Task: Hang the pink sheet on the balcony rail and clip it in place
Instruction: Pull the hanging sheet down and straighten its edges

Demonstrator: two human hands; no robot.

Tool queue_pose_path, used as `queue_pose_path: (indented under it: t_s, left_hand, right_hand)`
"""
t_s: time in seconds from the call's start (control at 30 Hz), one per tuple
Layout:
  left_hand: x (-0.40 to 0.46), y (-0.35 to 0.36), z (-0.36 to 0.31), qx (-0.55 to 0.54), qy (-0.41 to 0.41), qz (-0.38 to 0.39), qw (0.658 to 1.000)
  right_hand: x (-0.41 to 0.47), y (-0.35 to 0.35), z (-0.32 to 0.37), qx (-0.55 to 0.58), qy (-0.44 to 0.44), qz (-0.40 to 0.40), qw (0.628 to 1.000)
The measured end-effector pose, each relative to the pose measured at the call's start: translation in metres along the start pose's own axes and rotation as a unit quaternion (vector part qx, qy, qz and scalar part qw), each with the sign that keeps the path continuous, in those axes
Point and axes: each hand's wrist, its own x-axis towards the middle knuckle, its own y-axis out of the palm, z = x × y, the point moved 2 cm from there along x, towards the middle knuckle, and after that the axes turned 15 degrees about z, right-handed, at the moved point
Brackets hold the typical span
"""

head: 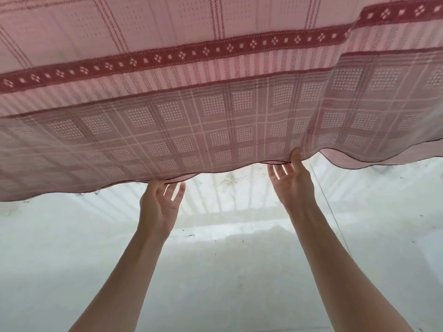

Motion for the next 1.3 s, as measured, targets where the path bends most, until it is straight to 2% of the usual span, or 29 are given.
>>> queue_pose_path:
  t_s: [0.1,0.23,0.47,0.57,0.67,0.77,0.9,1.03,1.13,1.3]
  left_hand:
    - [-0.002,0.004,0.001,-0.031,-0.007,0.042,0.999]
    - [-0.002,0.005,0.001,-0.064,-0.002,0.031,0.997]
    - [0.005,0.005,0.002,0.030,0.025,-0.069,0.997]
    - [0.009,-0.002,-0.004,0.084,0.027,-0.093,0.992]
    - [0.014,-0.007,-0.017,0.125,0.028,-0.089,0.988]
    - [0.017,-0.011,-0.023,0.094,0.023,-0.098,0.990]
    - [0.012,0.002,-0.005,-0.041,-0.010,0.006,0.999]
    - [0.007,0.042,0.033,-0.076,-0.075,0.103,0.989]
    - [0.003,0.074,0.063,-0.076,-0.101,0.113,0.986]
    - [-0.003,0.086,0.085,-0.062,-0.086,0.094,0.990]
  right_hand:
    - [0.006,-0.003,0.004,-0.017,-0.010,-0.014,1.000]
    - [0.010,-0.008,0.008,-0.031,-0.017,-0.043,0.998]
    - [0.015,-0.002,0.018,-0.037,-0.021,-0.083,0.996]
    - [0.012,0.004,0.019,-0.005,-0.022,-0.103,0.994]
    - [0.006,0.009,0.017,0.075,-0.025,-0.067,0.995]
    - [0.000,0.006,0.019,0.100,-0.020,-0.025,0.994]
    - [-0.006,-0.003,0.027,0.051,0.013,0.019,0.998]
    - [-0.008,-0.003,0.038,0.029,0.015,0.069,0.997]
    - [-0.010,-0.010,0.046,0.015,0.010,0.056,0.998]
    - [-0.008,-0.021,0.056,-0.028,-0.007,0.034,0.999]
